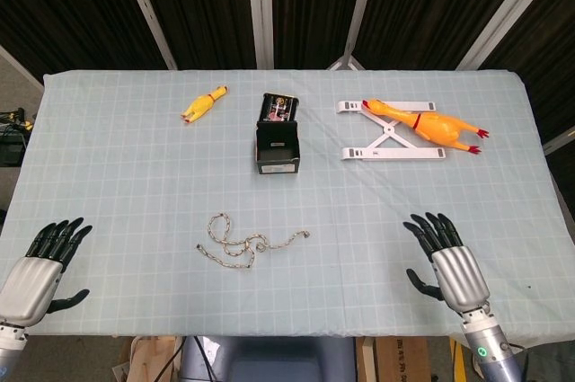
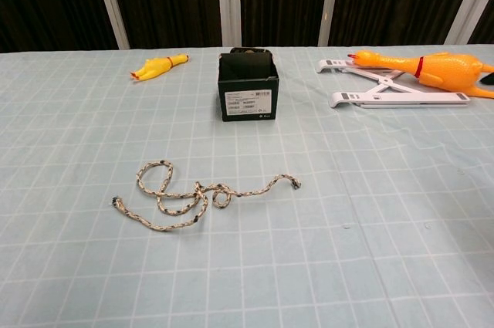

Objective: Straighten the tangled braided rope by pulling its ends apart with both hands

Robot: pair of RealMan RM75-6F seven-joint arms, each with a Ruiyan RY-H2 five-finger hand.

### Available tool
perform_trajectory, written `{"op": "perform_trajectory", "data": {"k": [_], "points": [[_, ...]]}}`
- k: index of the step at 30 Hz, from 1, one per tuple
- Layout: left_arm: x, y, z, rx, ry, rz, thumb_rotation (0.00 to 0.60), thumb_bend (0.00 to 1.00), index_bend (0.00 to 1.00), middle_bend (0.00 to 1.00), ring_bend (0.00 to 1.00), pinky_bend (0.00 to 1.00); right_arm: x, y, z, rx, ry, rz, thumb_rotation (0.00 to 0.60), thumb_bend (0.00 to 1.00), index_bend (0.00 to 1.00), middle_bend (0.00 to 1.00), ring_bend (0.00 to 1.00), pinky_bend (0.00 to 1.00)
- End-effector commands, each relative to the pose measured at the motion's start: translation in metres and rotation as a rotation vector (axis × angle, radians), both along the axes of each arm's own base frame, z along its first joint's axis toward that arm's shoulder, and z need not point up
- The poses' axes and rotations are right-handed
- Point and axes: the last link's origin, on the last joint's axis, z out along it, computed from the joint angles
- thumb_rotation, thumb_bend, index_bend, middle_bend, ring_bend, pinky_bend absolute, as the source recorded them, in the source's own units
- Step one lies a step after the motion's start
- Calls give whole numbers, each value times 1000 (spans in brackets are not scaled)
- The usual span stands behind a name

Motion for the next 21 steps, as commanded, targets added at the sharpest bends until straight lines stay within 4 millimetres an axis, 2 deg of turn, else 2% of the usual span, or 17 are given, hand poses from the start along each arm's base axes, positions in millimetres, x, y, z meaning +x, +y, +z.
{"op": "perform_trajectory", "data": {"k": [1, 6, 12, 15, 21], "points": [[0, 1, 0, 2, 0, 2, 600, 44, 67, 0, 0, 0, 16, -18, -10, 40, -46, 13, 600, 339, 246, 190, 43, 0], [0, 1, -1, 5, 8, 6, 600, 43, 67, 0, 0, 0, 37, -37, -30, 79, -65, 45, 600, 340, 309, 211, 44, 0], [-1, 3, -2, 6, 7, 11, 600, 43, 67, 0, 0, 0, 66, -55, -66, 138, -71, 77, 600, 339, 394, 232, 45, 0], [-1, 4, -2, 0, 7, 16, 600, 44, 67, 0, 0, 0, 75, -60, -81, 154, -71, 81, 600, 337, 442, 246, 46, 0], [-1, 5, -5, -14, 3, 18, 600, 43, 68, 0, 0, 0, 88, -71, -112, 179, -69, 71, 600, 335, 463, 256, 46, 0]]}}
